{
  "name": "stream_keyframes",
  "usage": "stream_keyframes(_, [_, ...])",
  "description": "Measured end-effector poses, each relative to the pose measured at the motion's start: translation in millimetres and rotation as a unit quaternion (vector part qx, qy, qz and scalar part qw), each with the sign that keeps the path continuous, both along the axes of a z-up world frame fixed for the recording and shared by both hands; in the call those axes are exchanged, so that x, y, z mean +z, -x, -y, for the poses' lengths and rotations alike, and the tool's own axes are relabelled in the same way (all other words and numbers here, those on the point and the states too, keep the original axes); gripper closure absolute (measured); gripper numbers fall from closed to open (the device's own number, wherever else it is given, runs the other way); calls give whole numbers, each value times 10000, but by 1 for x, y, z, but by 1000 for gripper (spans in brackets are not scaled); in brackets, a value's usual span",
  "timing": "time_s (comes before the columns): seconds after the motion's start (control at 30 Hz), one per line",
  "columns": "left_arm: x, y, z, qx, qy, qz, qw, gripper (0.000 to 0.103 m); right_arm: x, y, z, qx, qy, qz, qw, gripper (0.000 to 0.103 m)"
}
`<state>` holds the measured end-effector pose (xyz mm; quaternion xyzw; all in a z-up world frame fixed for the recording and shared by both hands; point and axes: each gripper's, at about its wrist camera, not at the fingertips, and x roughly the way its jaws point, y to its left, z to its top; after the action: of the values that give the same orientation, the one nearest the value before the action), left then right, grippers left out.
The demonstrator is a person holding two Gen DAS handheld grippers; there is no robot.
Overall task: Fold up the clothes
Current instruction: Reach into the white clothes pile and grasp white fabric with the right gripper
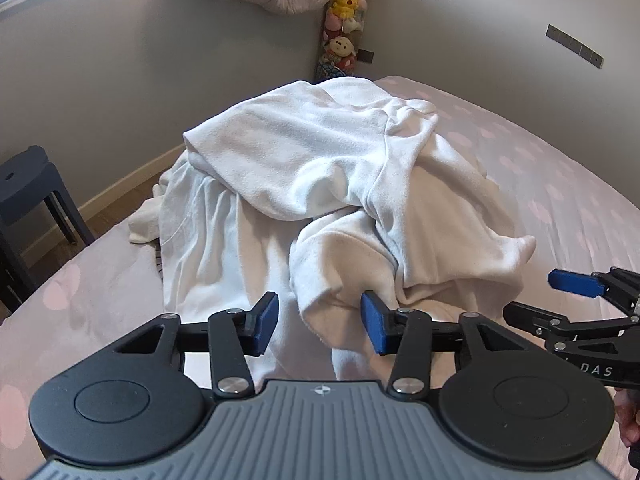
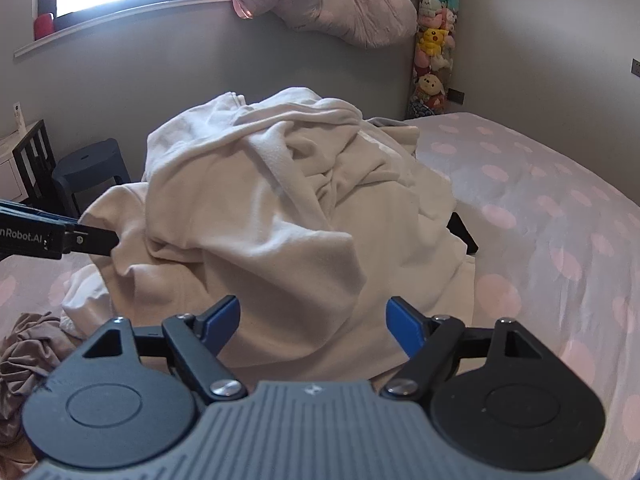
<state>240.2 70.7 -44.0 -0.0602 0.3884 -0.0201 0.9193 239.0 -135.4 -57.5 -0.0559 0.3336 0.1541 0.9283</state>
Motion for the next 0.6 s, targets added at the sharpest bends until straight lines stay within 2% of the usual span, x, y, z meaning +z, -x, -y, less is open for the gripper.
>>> stream_keyframes(0.07, [-3, -9, 2, -92, 74, 8, 9999, 71, -6, -6, 2, 54, -139, -78, 9999, 41])
stream_keyframes(0.2, [-3, -19, 10, -205, 50, 99, 9997, 78, -10, -16, 1, 229, -413, -131, 9988, 43])
stream_keyframes(0.23, [0, -21, 12, -235, 44, 114, 9997, 81, -8, -18, -1, 288, -450, -115, 9985, 56])
stream_keyframes(0.27, [3, -22, 13, -253, 20, 156, 9996, 84, -4, -20, -3, 350, -528, -110, 9979, 79])
stream_keyframes(0.3, [7, -22, 14, -273, 26, 203, 9994, 86, 1, -21, -6, 414, -636, -114, 9971, 84])
stream_keyframes(0.43, [26, -20, 10, -285, 384, 299, 9984, 88, 20, -11, -26, 969, -936, -48, 9909, 86])
stream_keyframes(0.5, [33, -16, 5, -306, 597, 201, 9975, 83, 30, -2, -39, 1329, -1046, 7, 9856, 87])
stream_keyframes(0.57, [37, -12, 1, -338, 790, 70, 9963, 57, 32, 10, -52, 1600, -1100, -7, 9810, 88])
stream_keyframes(0.6, [40, -9, -1, -342, 879, 9, 9955, 53, 31, 16, -56, 1699, -1142, -42, 9788, 88])
